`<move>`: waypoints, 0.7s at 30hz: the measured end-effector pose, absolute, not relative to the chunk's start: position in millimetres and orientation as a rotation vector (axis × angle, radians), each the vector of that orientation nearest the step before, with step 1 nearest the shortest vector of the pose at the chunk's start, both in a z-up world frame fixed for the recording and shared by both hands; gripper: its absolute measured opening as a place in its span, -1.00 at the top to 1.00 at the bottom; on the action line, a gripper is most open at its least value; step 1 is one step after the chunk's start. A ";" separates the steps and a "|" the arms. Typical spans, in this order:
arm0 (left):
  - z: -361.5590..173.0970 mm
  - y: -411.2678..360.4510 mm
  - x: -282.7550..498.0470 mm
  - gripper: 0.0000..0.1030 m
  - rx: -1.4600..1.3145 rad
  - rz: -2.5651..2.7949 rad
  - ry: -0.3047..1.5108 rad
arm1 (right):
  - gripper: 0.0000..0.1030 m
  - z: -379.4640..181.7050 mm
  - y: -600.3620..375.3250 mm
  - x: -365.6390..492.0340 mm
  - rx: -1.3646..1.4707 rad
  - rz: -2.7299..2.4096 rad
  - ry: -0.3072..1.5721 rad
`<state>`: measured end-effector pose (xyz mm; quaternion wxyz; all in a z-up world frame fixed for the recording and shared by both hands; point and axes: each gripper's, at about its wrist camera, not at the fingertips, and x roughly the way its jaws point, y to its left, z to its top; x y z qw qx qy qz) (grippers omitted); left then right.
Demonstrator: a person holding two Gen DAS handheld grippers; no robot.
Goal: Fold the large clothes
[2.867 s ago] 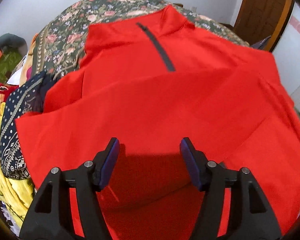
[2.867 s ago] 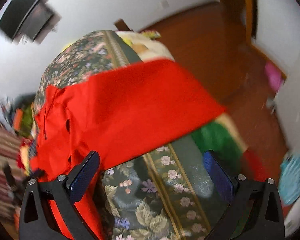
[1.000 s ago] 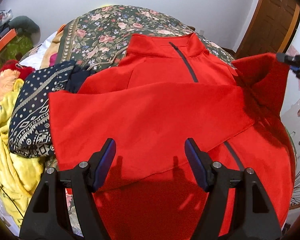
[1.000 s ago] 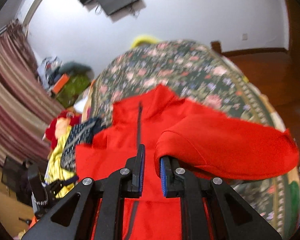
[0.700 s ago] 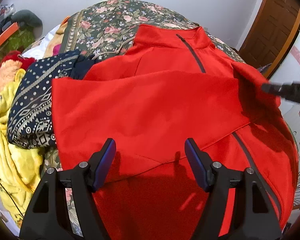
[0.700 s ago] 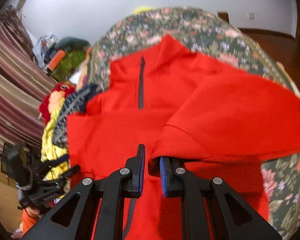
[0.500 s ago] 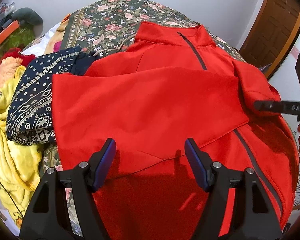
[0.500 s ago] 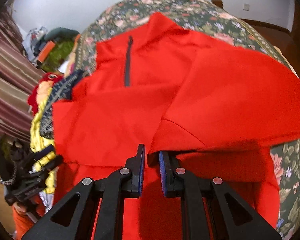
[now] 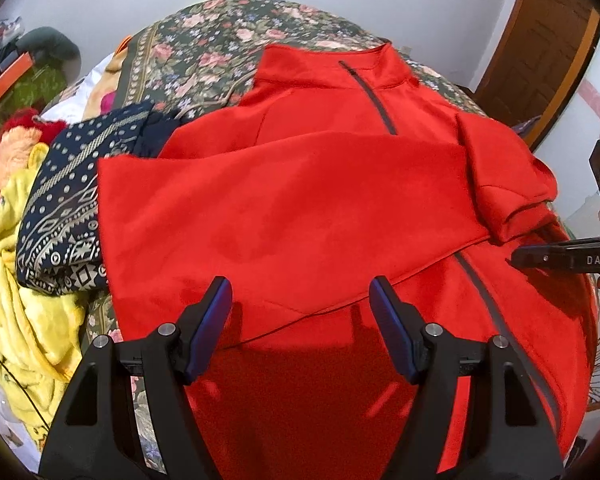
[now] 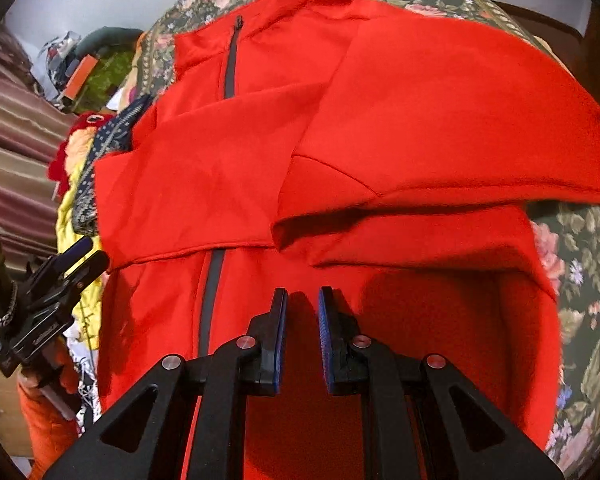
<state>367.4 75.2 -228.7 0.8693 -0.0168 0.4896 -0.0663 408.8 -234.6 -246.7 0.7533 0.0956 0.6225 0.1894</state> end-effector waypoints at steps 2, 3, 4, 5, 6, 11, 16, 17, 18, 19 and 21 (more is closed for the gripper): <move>-220.7 66.0 368.8 -0.37 -0.022 -0.152 1.013 | 0.78 -236.6 -244.4 404.5 0.214 0.405 1.327; -214.8 58.8 370.4 -0.37 -0.009 -0.162 1.004 | 0.78 -229.4 -250.9 402.6 0.211 0.395 1.301; -209.3 51.9 372.6 -0.37 0.004 -0.170 0.995 | 0.78 -222.5 -257.2 401.3 0.207 0.384 1.277; -203.6 43.7 374.3 -0.37 0.019 -0.178 0.985 | 0.78 -214.6 -265.0 399.6 0.202 0.370 1.248; -197.6 35.8 376.6 -0.37 0.034 -0.189 0.974 | 0.78 -205.3 -275.1 397.3 0.200 0.354 1.214; -164.5 -20.9 392.7 -0.37 0.116 -0.261 0.912 | 0.78 -159.4 -326.0 384.3 0.154 0.254 1.042; -145.6 -86.1 413.2 -0.37 0.165 -0.352 0.887 | 0.78 -130.9 -376.0 369.8 0.117 0.156 0.923; -144.8 -99.2 416.7 -0.37 0.172 -0.372 0.889 | 0.78 -127.7 -386.3 366.5 0.110 0.134 0.905; -144.8 -115.8 422.3 -0.37 0.179 -0.397 0.894 | 0.78 -124.9 -398.1 362.5 0.102 0.110 0.889; -145.6 -127.5 426.0 -0.37 0.187 -0.415 0.900 | 0.78 -124.0 -406.2 360.4 0.097 0.091 0.878; -151.4 -157.0 435.6 -0.37 0.216 -0.445 0.917 | 0.78 -125.2 -426.5 355.6 0.092 0.054 0.867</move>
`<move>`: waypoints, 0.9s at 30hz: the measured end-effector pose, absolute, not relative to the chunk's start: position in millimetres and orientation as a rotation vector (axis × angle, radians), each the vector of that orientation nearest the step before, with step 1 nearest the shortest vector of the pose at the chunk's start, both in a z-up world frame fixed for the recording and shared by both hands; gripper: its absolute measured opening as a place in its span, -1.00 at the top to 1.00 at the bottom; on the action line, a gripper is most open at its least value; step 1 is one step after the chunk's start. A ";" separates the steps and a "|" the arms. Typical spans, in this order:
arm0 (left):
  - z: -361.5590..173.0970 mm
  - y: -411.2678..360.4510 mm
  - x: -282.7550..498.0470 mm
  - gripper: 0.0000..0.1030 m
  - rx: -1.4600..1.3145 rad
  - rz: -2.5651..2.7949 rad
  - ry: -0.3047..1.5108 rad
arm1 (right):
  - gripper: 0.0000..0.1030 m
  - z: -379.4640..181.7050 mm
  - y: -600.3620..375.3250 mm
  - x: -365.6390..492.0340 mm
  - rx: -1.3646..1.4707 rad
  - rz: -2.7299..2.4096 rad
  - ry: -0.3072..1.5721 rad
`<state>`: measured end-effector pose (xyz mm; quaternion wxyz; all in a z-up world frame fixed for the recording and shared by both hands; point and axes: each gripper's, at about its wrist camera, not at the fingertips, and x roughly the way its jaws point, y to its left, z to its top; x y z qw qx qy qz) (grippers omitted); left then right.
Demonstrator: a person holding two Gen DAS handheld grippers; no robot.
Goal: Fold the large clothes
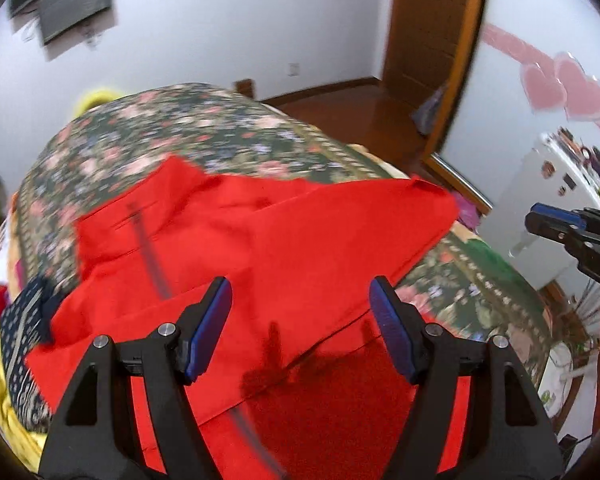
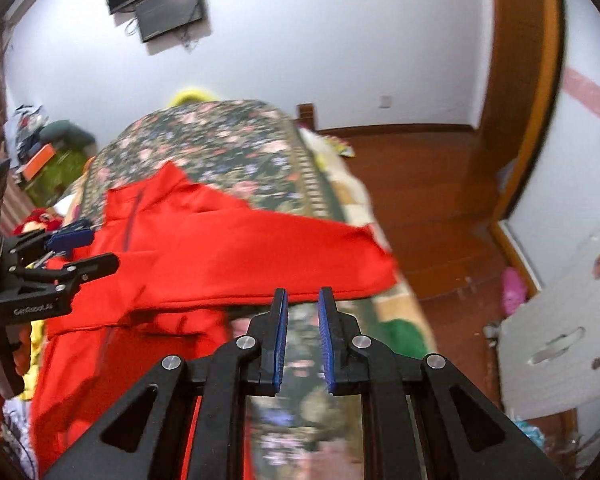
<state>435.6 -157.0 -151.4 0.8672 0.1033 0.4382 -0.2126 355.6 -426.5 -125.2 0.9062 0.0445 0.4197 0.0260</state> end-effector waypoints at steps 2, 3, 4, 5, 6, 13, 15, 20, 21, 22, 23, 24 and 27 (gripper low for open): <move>-159.3 -182.8 441.6 -0.37 0.252 -0.472 0.935 | 0.78 -130.5 -447.8 351.8 0.100 0.024 0.864; -165.0 -197.1 445.3 -0.37 0.273 -0.490 0.944 | 0.78 -133.2 -452.7 351.4 0.106 0.018 0.864; -170.2 -208.8 447.7 -0.37 0.292 -0.500 0.951 | 0.78 -137.6 -460.3 351.0 0.116 0.011 0.868; -175.5 -219.6 450.8 -0.37 0.309 -0.508 0.960 | 0.78 -143.1 -469.7 351.4 0.131 0.003 0.877; -182.9 -233.8 454.7 -0.37 0.331 -0.523 0.974 | 0.78 -148.3 -475.1 351.7 0.141 -0.003 0.884; -228.0 -302.0 471.9 -0.37 0.441 -0.610 1.044 | 0.78 -184.7 -497.4 360.9 0.193 -0.039 0.929; -243.3 -316.2 474.9 -0.37 0.468 -0.634 1.068 | 0.78 -191.8 -499.7 361.7 0.201 -0.044 0.935; -269.7 -328.5 482.0 -0.37 0.489 -0.617 1.076 | 0.78 -205.4 -501.7 365.8 0.249 -0.031 0.948; -270.0 -328.3 482.1 -0.36 0.480 -0.615 1.055 | 0.78 -207.9 -501.4 366.6 0.254 -0.028 0.951; -270.2 -329.2 482.1 -0.34 0.481 -0.614 1.044 | 0.78 -210.5 -500.8 367.4 0.257 -0.026 0.956; -270.3 -329.9 481.9 -0.21 0.483 -0.611 1.030 | 0.78 -212.1 -500.4 368.1 0.258 -0.025 0.959; -270.5 -330.7 481.8 -0.10 0.487 -0.606 1.018 | 0.78 -214.2 -499.5 369.1 0.259 -0.025 0.965; -269.6 -333.5 483.7 0.44 0.482 -0.579 0.997 | 0.78 -218.4 -496.7 370.2 0.268 -0.020 0.977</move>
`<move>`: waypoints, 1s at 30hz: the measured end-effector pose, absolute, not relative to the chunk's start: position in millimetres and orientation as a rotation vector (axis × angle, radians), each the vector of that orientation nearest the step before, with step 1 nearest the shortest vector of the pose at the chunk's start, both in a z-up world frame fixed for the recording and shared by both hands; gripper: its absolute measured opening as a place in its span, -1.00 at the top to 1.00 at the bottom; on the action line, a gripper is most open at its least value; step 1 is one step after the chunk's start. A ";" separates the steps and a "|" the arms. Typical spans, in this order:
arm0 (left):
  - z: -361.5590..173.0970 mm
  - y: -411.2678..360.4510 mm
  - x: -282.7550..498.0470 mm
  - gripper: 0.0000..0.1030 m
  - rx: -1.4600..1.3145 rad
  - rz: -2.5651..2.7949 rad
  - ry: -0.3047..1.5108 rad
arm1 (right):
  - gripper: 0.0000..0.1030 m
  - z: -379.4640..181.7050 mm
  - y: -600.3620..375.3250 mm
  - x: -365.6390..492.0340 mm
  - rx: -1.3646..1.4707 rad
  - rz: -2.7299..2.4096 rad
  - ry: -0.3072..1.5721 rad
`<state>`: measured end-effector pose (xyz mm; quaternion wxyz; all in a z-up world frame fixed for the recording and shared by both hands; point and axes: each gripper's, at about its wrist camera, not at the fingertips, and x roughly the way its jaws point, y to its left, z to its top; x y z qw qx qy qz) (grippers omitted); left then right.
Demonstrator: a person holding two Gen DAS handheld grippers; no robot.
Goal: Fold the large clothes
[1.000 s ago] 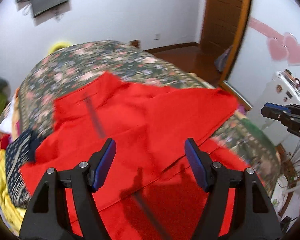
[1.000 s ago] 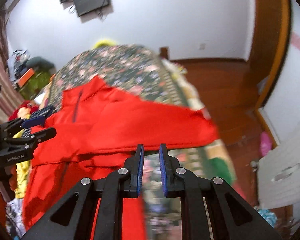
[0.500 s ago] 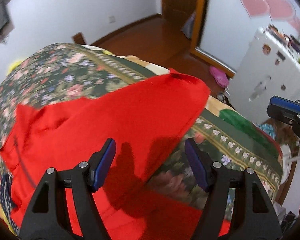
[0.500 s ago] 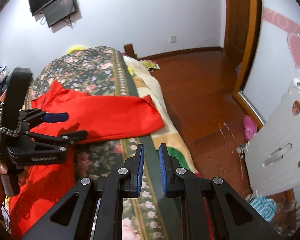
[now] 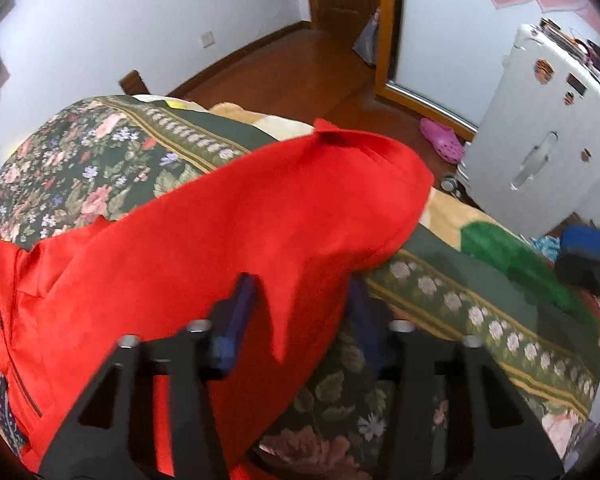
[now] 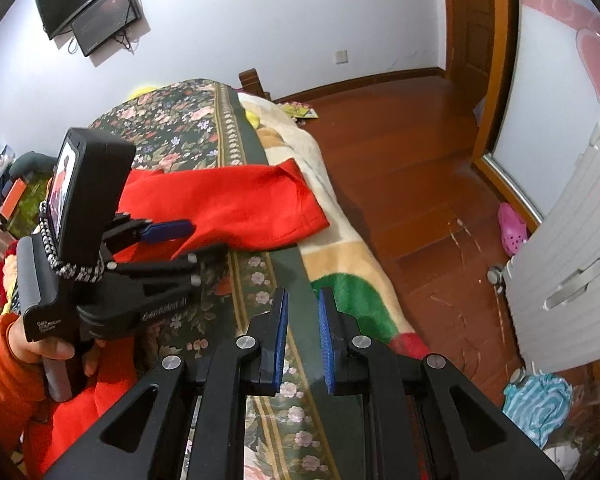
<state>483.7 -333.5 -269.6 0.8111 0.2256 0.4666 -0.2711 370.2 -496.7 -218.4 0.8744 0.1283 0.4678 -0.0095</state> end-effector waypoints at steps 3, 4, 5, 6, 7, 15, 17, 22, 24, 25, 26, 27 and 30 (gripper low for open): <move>-263.3 -328.6 488.1 0.83 0.449 -0.552 0.996 | 0.78 -217.1 -493.1 369.4 0.280 -0.009 0.978; -257.9 -323.6 489.1 0.83 0.430 -0.537 0.989 | 0.78 -216.1 -492.3 369.0 0.282 -0.006 0.977; -251.5 -318.5 489.1 0.84 0.408 -0.533 0.977 | 0.78 -214.3 -491.0 368.0 0.283 -0.001 0.974; -244.9 -314.0 488.4 0.85 0.389 -0.531 0.964 | 0.78 -211.7 -489.3 367.0 0.285 0.005 0.971; -233.6 -307.0 487.4 0.85 0.365 -0.526 0.940 | 0.78 -209.2 -487.8 366.4 0.286 0.012 0.968; -132.5 -230.8 477.9 0.86 0.194 -0.468 0.756 | 0.78 -181.2 -455.1 364.6 0.245 0.069 0.936; -108.7 -205.1 474.0 0.86 0.146 -0.437 0.704 | 0.78 -174.6 -442.9 366.1 0.226 0.087 0.927; -70.7 -135.1 462.9 0.86 0.041 -0.372 0.630 | 0.78 -159.0 -402.3 375.1 0.158 0.146 0.905; -64.6 -106.8 456.6 0.86 0.023 -0.335 0.609 | 0.78 -155.5 -383.0 381.3 0.122 0.166 0.901; -64.2 -94.3 453.6 0.86 0.016 -0.317 0.603 | 0.78 -154.6 -373.4 385.0 0.104 0.179 0.899; -64.3 -82.0 450.5 0.86 0.008 -0.302 0.599 | 0.78 -154.9 -366.3 388.2 0.093 0.187 0.902; -63.3 -68.7 446.8 0.87 -0.001 -0.285 0.596 | 0.78 -155.6 -356.2 392.2 0.079 0.197 0.907; -68.2 -19.6 439.7 0.87 -0.039 -0.222 0.603 | 0.78 -162.2 -331.2 405.1 0.042 0.230 0.930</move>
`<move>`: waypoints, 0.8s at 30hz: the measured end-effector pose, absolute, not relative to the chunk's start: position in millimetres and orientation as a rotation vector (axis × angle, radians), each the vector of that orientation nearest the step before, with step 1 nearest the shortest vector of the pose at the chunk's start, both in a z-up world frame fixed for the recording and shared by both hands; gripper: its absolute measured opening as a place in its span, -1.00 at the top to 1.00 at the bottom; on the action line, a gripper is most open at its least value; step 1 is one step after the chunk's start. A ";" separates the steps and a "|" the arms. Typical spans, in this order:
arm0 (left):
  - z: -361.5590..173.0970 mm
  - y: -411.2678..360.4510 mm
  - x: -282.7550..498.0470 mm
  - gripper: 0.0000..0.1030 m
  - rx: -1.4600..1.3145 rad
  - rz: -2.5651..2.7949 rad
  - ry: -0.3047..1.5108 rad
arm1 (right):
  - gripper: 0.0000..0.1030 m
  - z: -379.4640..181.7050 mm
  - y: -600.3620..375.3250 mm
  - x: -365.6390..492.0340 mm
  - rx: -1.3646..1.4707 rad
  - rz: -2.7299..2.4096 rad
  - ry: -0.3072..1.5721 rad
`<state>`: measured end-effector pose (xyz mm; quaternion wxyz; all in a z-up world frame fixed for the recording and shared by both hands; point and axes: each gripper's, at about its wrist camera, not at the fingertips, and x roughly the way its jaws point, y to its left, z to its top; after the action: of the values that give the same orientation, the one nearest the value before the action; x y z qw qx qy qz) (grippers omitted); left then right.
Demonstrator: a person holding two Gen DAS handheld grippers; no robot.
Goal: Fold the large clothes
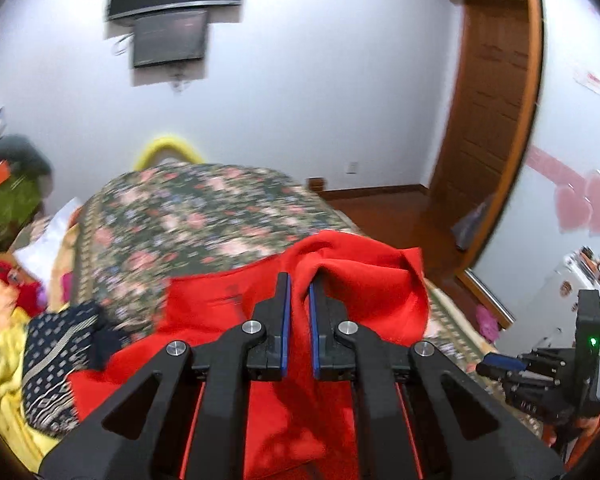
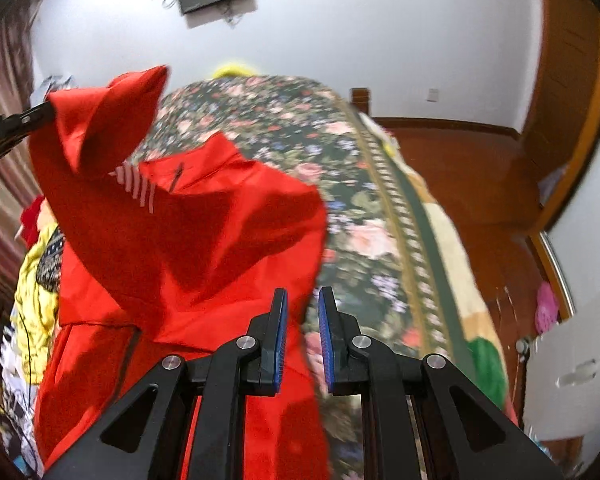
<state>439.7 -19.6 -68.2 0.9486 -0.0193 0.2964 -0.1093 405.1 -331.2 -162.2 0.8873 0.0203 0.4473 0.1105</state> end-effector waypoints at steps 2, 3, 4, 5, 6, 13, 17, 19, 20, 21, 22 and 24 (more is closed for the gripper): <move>-75.5 6.3 436.5 0.87 -0.063 -0.190 0.618 | 0.78 -170.7 -315.6 416.6 0.024 0.247 0.963; -80.9 18.7 434.8 0.87 -0.076 -0.176 0.630 | 0.78 -175.7 -309.8 421.2 0.016 0.254 0.982; -90.2 33.3 431.5 0.87 -0.090 -0.160 0.650 | 0.78 -182.2 -304.0 426.4 0.007 0.262 1.002; -96.4 43.8 428.6 0.87 -0.100 -0.146 0.663 | 0.78 -189.4 -298.0 432.4 -0.002 0.270 1.025; -103.9 54.4 426.5 0.87 -0.108 -0.132 0.678 | 0.78 -198.8 -291.3 439.1 -0.018 0.271 1.054; -180.2 116.6 398.4 0.87 -0.179 -0.048 0.829 | 0.78 -255.9 -274.7 456.1 -0.150 0.228 1.199; -222.2 142.2 382.5 0.86 -0.235 -0.018 0.910 | 0.78 -257.5 -268.4 451.0 -0.244 0.201 1.182; -240.0 150.9 375.9 0.86 -0.241 0.010 0.946 | 0.78 -258.2 -266.2 449.6 -0.275 0.189 1.178; -248.4 155.1 372.0 0.86 -0.253 0.017 0.963 | 0.78 -258.8 -265.4 448.6 -0.293 0.180 1.175; -256.4 159.1 368.0 0.84 -0.273 0.019 0.980 | 0.78 -259.3 -263.7 446.9 -0.314 0.167 1.170; -262.4 162.2 365.9 0.84 -0.284 0.021 0.993 | 0.78 -259.5 -262.4 445.6 -0.333 0.155 1.166; -277.9 168.0 358.3 0.70 -0.296 0.040 1.022 | 0.68 -260.1 -260.4 442.3 -0.383 0.121 1.154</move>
<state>358.3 168.0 -277.9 0.8616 -0.1412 0.4872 0.0191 442.3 -260.4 -260.1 0.8189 -0.1800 0.5420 0.0567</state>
